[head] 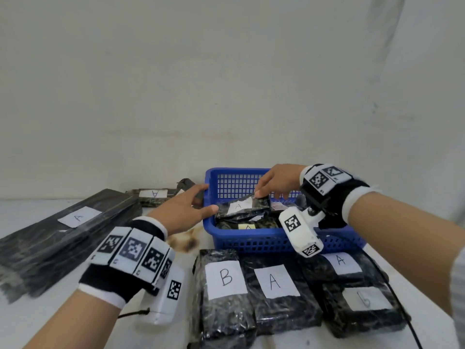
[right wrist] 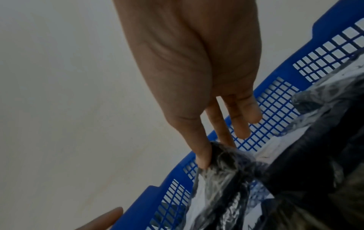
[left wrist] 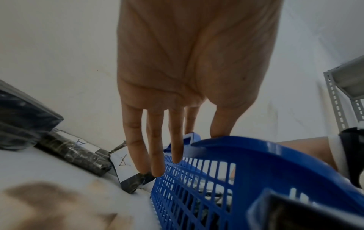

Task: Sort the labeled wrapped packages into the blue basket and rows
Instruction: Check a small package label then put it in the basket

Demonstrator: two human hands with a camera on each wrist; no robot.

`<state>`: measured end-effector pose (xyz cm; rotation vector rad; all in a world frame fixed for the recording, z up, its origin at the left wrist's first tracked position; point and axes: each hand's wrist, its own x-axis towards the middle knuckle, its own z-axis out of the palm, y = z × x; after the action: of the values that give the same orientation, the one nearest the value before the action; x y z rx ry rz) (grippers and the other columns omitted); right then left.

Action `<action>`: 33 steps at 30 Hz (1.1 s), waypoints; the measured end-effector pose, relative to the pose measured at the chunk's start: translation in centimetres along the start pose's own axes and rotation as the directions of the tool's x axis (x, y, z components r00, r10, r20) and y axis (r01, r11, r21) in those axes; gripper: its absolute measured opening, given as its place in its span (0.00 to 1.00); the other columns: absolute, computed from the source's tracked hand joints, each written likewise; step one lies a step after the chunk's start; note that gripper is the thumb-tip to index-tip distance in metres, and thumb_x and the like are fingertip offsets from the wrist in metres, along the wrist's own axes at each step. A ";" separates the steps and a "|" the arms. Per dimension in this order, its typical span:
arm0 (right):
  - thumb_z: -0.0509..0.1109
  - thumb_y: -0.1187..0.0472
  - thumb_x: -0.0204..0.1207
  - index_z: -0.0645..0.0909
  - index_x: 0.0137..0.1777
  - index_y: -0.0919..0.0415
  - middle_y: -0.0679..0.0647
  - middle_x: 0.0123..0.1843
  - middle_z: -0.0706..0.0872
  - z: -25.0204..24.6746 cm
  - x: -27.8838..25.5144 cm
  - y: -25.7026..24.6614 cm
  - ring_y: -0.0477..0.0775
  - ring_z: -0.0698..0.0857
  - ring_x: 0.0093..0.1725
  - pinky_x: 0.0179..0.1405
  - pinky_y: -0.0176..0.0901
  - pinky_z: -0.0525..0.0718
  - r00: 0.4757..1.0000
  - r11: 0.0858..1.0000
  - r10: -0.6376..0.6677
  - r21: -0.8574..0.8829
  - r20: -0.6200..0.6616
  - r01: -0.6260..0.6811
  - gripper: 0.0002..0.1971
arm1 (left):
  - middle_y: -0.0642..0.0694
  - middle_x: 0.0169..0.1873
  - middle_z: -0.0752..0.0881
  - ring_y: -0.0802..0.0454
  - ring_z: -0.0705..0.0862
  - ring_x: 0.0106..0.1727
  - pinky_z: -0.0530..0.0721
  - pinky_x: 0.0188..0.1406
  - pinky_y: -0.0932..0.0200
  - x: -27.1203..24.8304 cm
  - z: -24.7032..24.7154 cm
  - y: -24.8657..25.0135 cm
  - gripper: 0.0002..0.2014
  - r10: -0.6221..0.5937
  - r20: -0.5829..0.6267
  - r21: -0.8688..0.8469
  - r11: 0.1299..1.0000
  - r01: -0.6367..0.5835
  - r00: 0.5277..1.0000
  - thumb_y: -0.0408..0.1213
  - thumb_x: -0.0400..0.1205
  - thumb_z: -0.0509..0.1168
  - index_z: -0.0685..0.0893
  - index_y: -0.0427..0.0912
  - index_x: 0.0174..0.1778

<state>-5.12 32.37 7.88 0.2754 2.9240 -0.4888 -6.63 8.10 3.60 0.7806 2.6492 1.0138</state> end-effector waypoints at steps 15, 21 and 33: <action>0.80 0.53 0.74 0.93 0.53 0.52 0.44 0.41 0.92 -2.0 3.6 -1.2 0.44 0.88 0.41 0.42 0.35 0.86 0.991 0.984 -0.045 -0.167 0.125 0.066 0.09 | 0.47 0.67 0.81 0.50 0.82 0.62 0.80 0.60 0.52 0.0 0.2 -0.7 0.32 -0.003 0.027 -0.048 0.999 0.005 1.000 0.53 0.85 0.60 0.54 0.59 0.83; 0.82 0.54 0.72 0.94 0.50 0.50 0.42 0.36 0.92 -2.4 4.9 -1.5 0.44 0.88 0.41 0.40 0.36 0.85 0.991 0.986 -0.042 -0.154 0.128 0.062 0.08 | 0.48 0.65 0.82 0.52 0.80 0.54 0.77 0.53 0.57 0.2 0.3 -0.9 0.32 0.006 0.028 -0.043 0.999 -0.005 1.000 0.54 0.85 0.60 0.53 0.60 0.83; 0.75 0.61 0.80 0.85 0.50 0.55 0.52 0.43 0.88 -1.4 5.8 -0.3 0.48 0.87 0.40 0.44 0.37 0.88 0.957 0.997 -0.048 -0.052 0.285 0.065 0.02 | 0.50 0.62 0.84 0.56 0.79 0.45 0.76 0.48 0.59 0.4 0.3 -1.1 0.32 0.015 0.031 -0.061 0.998 -0.013 0.999 0.56 0.84 0.59 0.53 0.60 0.83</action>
<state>-11.01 33.45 8.16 0.1028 2.6659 -0.4086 -7.27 7.77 2.62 0.7963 2.5769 1.0717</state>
